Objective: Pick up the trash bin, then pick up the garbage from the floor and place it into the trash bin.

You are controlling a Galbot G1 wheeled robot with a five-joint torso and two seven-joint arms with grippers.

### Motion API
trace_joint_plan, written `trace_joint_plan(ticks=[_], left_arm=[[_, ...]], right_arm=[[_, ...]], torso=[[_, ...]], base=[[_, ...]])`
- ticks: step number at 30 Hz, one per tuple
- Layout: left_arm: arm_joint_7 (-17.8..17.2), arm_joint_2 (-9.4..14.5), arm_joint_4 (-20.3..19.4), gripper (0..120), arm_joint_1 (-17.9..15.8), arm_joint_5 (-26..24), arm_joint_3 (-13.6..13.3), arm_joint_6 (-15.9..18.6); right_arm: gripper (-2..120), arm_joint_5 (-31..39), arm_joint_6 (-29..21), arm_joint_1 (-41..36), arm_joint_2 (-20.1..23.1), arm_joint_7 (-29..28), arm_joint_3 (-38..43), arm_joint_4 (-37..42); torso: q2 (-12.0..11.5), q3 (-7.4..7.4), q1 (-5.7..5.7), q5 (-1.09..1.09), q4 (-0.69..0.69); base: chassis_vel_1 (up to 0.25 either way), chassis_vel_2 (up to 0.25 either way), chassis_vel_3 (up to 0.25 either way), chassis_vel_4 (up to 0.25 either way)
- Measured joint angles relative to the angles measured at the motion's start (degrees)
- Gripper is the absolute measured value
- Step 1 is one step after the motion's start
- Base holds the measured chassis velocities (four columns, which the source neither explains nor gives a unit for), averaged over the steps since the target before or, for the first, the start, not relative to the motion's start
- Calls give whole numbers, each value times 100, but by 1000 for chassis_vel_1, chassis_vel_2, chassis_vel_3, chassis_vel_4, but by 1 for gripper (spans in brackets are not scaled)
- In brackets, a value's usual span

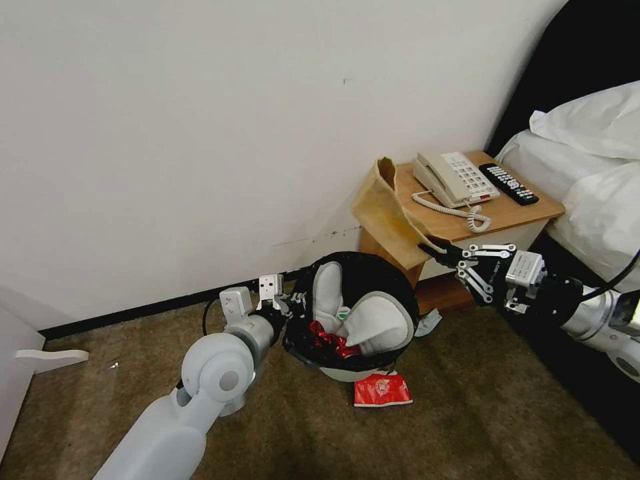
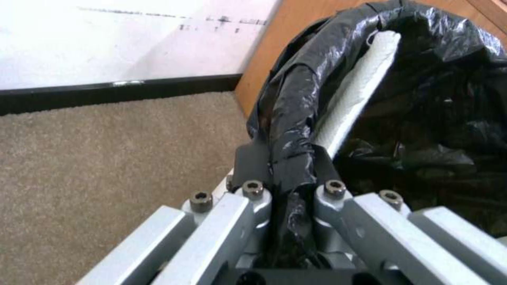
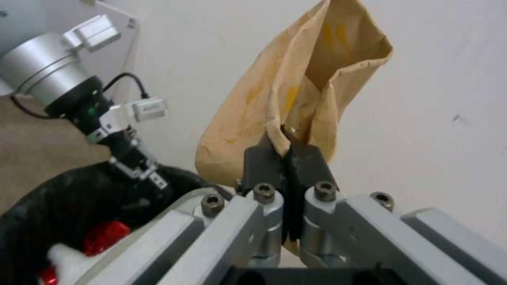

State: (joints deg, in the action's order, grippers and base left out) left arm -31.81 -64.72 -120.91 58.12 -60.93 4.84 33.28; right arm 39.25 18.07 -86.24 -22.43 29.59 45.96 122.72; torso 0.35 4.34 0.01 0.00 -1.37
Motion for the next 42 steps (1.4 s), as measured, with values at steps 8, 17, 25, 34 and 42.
trace_joint_plan(ticks=[8,17,25,34,42], left_arm=[[-1,-35,52,4,-80,-9,-46,3],[4,-29,59,4,-103,-29,-50,5],[11,-47,72,4,-128,-34,-62,4],[19,-67,108,4,-167,-39,-85,5],[23,-86,119,4,-172,-40,-91,5]], right_arm=[[0,-17,-9,-104,291,21,-116,-138],[0,-50,-20,-135,357,36,-182,-204],[0,-84,-27,-172,376,40,-183,-191],[0,-127,-29,-212,428,56,-179,-171],[0,-215,-41,-269,532,-12,-210,-155]], torso=[[0,0,0,0,0],[0,0,0,0,0],[0,0,0,0,0],[0,0,0,0,0],[0,0,0,0,0]], base=[[0,0,0,0],[0,0,0,0],[0,0,0,0],[0,0,0,0],[0,0,0,0]])
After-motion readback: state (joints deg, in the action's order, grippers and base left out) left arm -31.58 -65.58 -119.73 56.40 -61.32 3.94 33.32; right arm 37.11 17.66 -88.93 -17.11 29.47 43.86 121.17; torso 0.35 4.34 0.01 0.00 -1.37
